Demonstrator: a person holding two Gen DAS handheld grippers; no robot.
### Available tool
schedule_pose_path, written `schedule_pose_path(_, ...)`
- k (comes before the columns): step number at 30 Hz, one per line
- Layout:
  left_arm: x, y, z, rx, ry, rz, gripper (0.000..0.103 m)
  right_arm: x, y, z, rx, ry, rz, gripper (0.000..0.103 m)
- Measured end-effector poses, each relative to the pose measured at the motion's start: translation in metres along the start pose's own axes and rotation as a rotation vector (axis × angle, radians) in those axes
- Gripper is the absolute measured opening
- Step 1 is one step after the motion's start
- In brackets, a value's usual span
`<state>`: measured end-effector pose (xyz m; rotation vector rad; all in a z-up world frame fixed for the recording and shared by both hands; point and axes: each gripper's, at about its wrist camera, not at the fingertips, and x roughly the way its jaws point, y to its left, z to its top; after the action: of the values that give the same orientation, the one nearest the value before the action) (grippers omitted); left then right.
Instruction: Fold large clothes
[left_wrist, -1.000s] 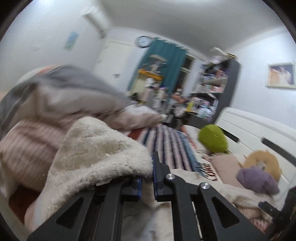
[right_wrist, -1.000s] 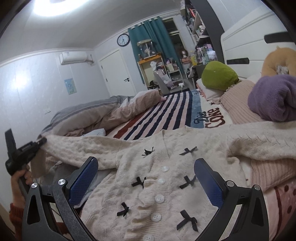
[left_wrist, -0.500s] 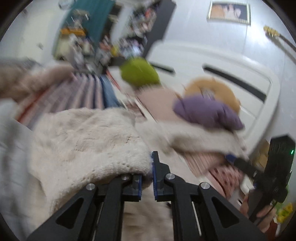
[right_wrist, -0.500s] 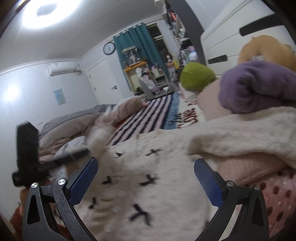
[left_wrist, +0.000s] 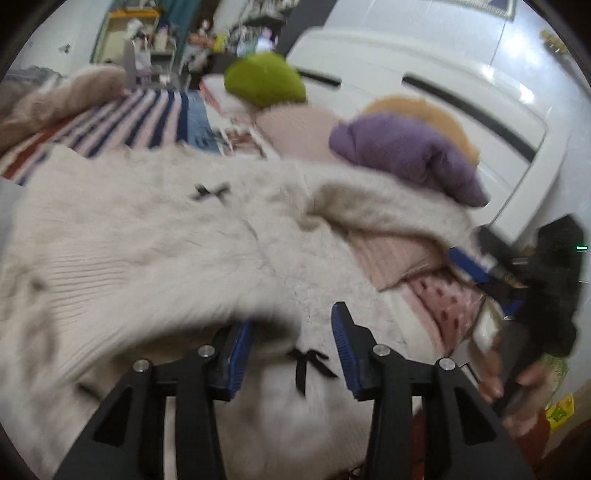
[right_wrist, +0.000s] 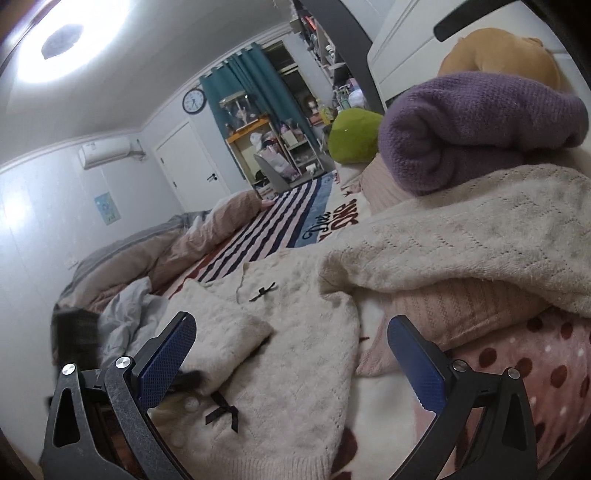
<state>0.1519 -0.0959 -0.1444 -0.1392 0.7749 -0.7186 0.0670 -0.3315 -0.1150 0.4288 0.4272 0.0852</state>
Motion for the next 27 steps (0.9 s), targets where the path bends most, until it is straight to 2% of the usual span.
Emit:
schedule_pose_path(1, -0.014, 0.003, -0.001, -0.004, -0.025, 0.027, 0.040, 0.001, 0.005, 0.000, -0.012, 0.006, -0.002, 0.103)
schedule_pose_path(3, -0.042, 0.012, -0.003, -0.008, -0.068, 0.115, 0.050, 0.006, 0.021, 0.001, -0.052, 0.024, 0.002, 0.103)
schedule_pose_path(5, -0.070, 0.024, -0.005, -0.007, -0.111, 0.215, 0.051, 0.015, 0.038, 0.001, -0.081, 0.051, 0.030, 0.103)
schedule_pose_path(8, -0.102, 0.041, -0.010, -0.018, -0.164, 0.316, 0.052, 0.038, 0.079, -0.003, -0.167, 0.121, 0.090, 0.103)
schedule_pose_path(14, -0.141, 0.077, -0.024, -0.059, -0.221, 0.391, 0.058, 0.102, 0.171, -0.036, -0.388, 0.279, 0.149, 0.102)
schedule_pose_path(16, -0.148, 0.089, -0.029, -0.076, -0.232, 0.399, 0.058, 0.125, 0.196, -0.051, -0.450, 0.331, 0.155, 0.097)
schedule_pose_path(17, -0.152, 0.097, -0.031, -0.089, -0.237, 0.404, 0.059, 0.135, 0.205, -0.059, -0.476, 0.361, 0.151, 0.086)
schedule_pose_path(18, -0.155, 0.103, -0.033, -0.101, -0.239, 0.409, 0.060, 0.146, 0.212, -0.067, -0.502, 0.397, 0.137, 0.079)
schedule_pose_path(21, -0.164, 0.121, -0.039, -0.140, -0.245, 0.419, 0.060, 0.178, 0.221, -0.089, -0.583, 0.499, 0.032, 0.079)
schedule_pose_path(23, -0.167, 0.129, -0.042, -0.160, -0.251, 0.411, 0.061, 0.188, 0.224, -0.098, -0.639, 0.517, -0.030, 0.080)
schedule_pose_path(27, -0.161, 0.138, -0.044, -0.187, -0.237, 0.416, 0.061, 0.192, 0.238, -0.111, -0.752, 0.531, -0.091, 0.081)
